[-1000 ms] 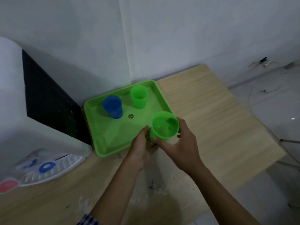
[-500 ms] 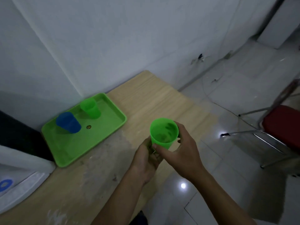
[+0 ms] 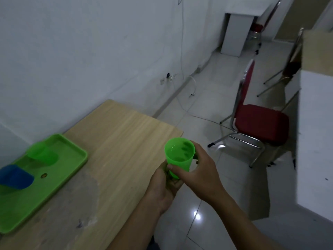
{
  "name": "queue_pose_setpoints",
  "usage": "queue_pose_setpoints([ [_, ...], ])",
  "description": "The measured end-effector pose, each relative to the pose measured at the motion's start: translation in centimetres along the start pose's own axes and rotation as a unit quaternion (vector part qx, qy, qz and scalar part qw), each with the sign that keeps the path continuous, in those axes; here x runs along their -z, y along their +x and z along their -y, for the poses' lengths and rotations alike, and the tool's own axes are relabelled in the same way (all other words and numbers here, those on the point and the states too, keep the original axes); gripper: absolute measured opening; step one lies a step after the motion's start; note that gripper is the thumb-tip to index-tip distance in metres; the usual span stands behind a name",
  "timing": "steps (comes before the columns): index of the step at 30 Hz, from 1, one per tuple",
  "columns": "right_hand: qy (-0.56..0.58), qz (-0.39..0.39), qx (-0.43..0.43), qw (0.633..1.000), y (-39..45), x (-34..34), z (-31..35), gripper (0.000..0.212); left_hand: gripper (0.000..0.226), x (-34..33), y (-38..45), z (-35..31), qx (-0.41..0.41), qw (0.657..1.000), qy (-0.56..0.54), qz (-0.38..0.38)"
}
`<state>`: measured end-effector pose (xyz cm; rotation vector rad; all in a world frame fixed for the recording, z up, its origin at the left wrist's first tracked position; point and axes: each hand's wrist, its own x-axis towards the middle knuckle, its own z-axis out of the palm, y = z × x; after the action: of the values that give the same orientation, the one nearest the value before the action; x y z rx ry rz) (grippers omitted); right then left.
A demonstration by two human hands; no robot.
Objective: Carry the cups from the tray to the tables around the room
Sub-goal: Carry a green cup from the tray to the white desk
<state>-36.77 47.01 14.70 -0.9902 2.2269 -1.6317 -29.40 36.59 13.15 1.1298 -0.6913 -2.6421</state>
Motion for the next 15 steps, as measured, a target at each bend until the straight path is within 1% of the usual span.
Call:
queue_pose_setpoints([
  [7,-0.009,-0.040,-0.011,0.999,2.5,4.0,-2.2,0.069,0.029,-4.6,3.3,1.1,0.009,0.999,0.039,0.026],
  [11,-0.013,-0.050,-0.021,0.998,5.6,5.6,-4.1,0.068,0.032,-6.8,7.2,0.8,0.014,0.998,0.054,0.040],
  [15,-0.023,-0.045,-0.032,0.998,10.5,7.0,-6.4,0.070,0.029,-9.3,12.5,-0.4,0.020,0.996,0.071,0.050],
])
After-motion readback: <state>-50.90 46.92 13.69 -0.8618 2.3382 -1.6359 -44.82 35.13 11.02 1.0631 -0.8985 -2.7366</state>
